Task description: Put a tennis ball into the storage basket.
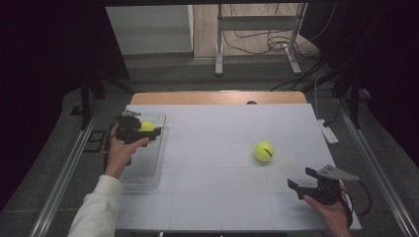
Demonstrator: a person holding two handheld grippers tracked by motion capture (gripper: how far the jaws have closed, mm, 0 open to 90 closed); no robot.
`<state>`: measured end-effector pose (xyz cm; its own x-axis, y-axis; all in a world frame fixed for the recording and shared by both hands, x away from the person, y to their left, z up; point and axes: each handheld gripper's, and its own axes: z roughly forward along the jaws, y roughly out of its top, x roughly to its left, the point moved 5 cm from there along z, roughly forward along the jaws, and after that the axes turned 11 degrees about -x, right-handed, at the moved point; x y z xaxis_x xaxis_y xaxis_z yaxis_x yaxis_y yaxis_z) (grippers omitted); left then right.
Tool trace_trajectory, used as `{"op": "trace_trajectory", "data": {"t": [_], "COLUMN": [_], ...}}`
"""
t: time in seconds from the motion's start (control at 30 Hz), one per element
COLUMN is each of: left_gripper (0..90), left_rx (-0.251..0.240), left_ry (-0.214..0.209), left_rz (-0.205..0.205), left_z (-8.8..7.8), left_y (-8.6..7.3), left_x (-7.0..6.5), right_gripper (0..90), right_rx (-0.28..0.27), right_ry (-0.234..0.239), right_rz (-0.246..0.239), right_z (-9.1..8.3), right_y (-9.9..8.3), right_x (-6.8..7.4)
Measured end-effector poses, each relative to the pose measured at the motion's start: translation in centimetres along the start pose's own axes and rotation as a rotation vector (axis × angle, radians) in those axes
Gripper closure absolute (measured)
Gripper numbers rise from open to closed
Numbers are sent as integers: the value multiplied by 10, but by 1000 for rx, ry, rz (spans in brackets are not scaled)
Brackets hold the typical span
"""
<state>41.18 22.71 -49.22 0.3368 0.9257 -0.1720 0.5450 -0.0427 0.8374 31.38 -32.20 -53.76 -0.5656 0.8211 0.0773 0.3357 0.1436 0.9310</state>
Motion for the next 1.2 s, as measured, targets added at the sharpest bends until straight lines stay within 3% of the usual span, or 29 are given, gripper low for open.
{"op": "trace_trajectory", "data": {"t": [0.33,0.8,1.07,1.2], "left_gripper": [132,139,140,142], "left_rx": [-49,-104,-143,-152], "left_ry": [-47,-115,-165,-210], "left_rz": [-1,-26,-7,11], "left_z": [-12,-32,-48,-56], "left_y": [1,-14,-15,-17], "left_x": [-14,-25,-39,-49], "right_gripper": [128,128,128,129], "right_rx": [-13,-13,-11,-7], "right_ry": [-2,7,21,22], "right_rz": [16,13,4,2], "right_z": [-4,-1,3,4], "right_y": [0,2,3,3], "right_x": [-1,0,3,3]}}
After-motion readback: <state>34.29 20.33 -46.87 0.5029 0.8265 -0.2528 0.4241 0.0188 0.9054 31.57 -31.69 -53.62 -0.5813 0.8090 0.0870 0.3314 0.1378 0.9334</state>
